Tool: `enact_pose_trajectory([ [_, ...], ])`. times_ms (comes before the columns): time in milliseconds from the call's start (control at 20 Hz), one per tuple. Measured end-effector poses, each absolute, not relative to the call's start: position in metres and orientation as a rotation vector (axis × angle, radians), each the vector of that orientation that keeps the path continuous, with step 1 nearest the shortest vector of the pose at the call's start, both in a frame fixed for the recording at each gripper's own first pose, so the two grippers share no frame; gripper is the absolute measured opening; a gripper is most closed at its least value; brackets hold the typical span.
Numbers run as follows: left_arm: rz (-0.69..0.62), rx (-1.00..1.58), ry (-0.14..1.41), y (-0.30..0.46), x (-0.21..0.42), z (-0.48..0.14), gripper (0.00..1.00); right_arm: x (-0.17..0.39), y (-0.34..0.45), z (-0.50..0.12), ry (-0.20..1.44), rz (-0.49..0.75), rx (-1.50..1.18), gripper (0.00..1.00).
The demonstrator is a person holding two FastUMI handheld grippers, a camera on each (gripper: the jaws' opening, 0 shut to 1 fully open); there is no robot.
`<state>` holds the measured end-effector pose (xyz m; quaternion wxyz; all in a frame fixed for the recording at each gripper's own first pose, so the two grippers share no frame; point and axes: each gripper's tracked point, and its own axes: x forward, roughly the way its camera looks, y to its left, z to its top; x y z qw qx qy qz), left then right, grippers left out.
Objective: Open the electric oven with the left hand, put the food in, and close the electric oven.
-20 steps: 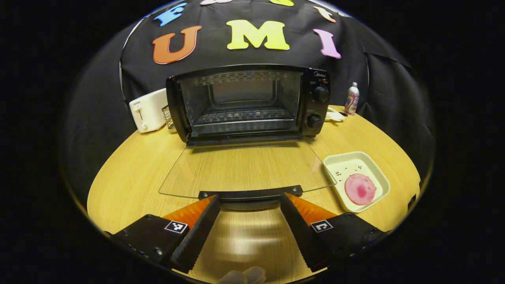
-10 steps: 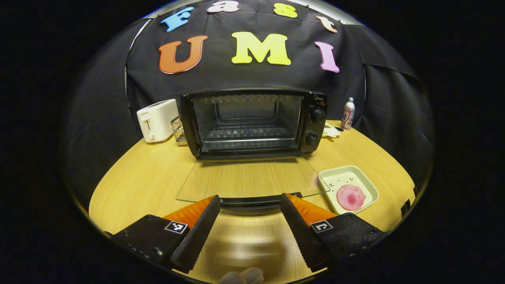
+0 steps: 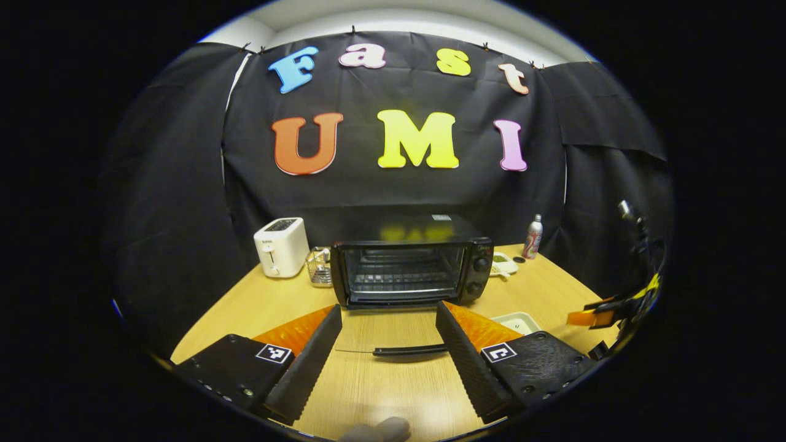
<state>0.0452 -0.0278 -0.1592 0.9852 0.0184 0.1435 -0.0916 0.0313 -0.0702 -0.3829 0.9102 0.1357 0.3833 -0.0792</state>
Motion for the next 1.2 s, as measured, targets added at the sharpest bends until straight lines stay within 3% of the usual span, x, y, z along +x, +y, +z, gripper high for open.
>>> enact_pose_trajectory([
  [50, -0.167, 0.030, 0.272, -0.026, 0.042, -0.146, 0.97, 0.039, -0.068, -0.394, 0.811, -0.146, 0.311, 0.62],
  [300, -0.071, 0.015, 0.236, -0.026, 0.026, -0.107, 0.96, 0.080, -0.072, -0.440, 0.915, -0.085, 0.355, 0.54],
  [400, -0.032, 0.016, 0.227, -0.026, 0.023, -0.098, 0.96, 0.088, -0.072, -0.456, 0.986, -0.068, 0.360, 0.46],
  [450, -0.013, 0.017, 0.227, -0.027, 0.022, -0.096, 0.96, 0.091, -0.069, -0.460, 1.019, -0.051, 0.370, 0.39],
  [600, 0.053, 0.013, 0.233, -0.026, 0.017, -0.095, 0.96, 0.094, -0.071, -0.465, 1.116, -0.038, 0.315, 0.27],
  [700, 0.091, 0.002, 0.227, -0.027, 0.014, -0.094, 0.96, 0.094, -0.073, -0.464, 1.171, -0.057, 0.293, 0.13],
  [750, 0.112, 0.000, 0.224, -0.026, 0.012, -0.092, 0.96, 0.095, -0.074, -0.464, 1.205, -0.056, 0.295, 0.14],
  [1050, 0.211, 0.000, 0.207, -0.023, 0.000, -0.092, 0.96, 0.098, -0.077, -0.464, 1.311, 0.007, 0.396, 0.02],
  [1200, 0.232, -0.005, 0.207, -0.023, -0.003, -0.093, 0.96, 0.098, -0.077, -0.463, 1.321, 0.070, 0.487, 0.04],
])
